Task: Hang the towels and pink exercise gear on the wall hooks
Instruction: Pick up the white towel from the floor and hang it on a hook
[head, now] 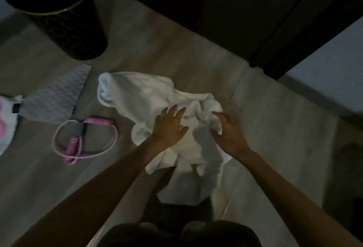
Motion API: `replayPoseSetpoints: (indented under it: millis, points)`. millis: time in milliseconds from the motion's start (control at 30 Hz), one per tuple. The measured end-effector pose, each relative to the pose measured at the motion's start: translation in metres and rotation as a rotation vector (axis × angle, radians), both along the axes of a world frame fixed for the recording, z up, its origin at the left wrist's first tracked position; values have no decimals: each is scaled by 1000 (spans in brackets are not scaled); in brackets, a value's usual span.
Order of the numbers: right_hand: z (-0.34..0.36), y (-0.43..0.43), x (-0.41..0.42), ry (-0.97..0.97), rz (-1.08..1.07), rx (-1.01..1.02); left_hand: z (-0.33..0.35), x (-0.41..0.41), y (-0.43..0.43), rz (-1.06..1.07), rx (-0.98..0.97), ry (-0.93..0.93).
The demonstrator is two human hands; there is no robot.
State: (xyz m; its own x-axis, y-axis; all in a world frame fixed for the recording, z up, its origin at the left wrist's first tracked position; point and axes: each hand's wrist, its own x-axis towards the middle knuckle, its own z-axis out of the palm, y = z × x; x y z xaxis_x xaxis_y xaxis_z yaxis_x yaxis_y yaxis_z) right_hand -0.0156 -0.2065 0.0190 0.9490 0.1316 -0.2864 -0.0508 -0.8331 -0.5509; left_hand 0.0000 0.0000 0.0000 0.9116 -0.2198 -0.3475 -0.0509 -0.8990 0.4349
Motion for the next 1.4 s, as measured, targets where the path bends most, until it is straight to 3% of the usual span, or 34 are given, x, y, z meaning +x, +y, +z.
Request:
replayPoseSetpoints:
  millis: [167, 367, 500, 600, 700, 767, 900, 933, 1000, 1067, 1100, 1167, 1333, 1400]
  points:
    - [-61, -5, 23, -129, -106, -94, -74, 15, 5, -73, -22, -53]
    - [-99, -8, 30, -155, -231, 115, -101, -11, 26, -76, -148, -303]
    - [-79, -4, 25, -293, -268, 254, -95, -32, 49, -55, -65, -303]
    - [-52, 6, 15, -539, -265, 357, -98, -45, 66, -22, 24, -360]
    - [-38, 23, -13, -619, -106, 393, -94, -55, 77, -8, 104, -326]
    - [-39, 28, -36, -557, 77, 354, -85, -56, 79, 24, 118, -286]
    - [-50, 19, -55, -144, 296, 68, -74, -49, 78, 93, 154, -244]
    - [-50, 17, -54, -161, 285, -40, -74, -47, 75, 98, 149, -240]
    - [-47, 17, -45, -433, 204, -241, -78, -43, 68, 92, 126, -209]
    - [-34, 24, -28, -657, 57, -310, -89, -39, 64, 53, 147, -174]
    - [-29, 28, -17, -679, 0, -283, -96, -37, 65, 39, 154, -149]
    - [-31, 36, 9, -607, -35, -223, -111, -35, 65, 40, 151, -101]
    - [-63, 54, 71, -86, -63, -133, -126, -37, 64, 68, 148, -110]
    - [-78, 57, 80, 46, -75, -189, -126, -40, 66, 83, 127, -120]
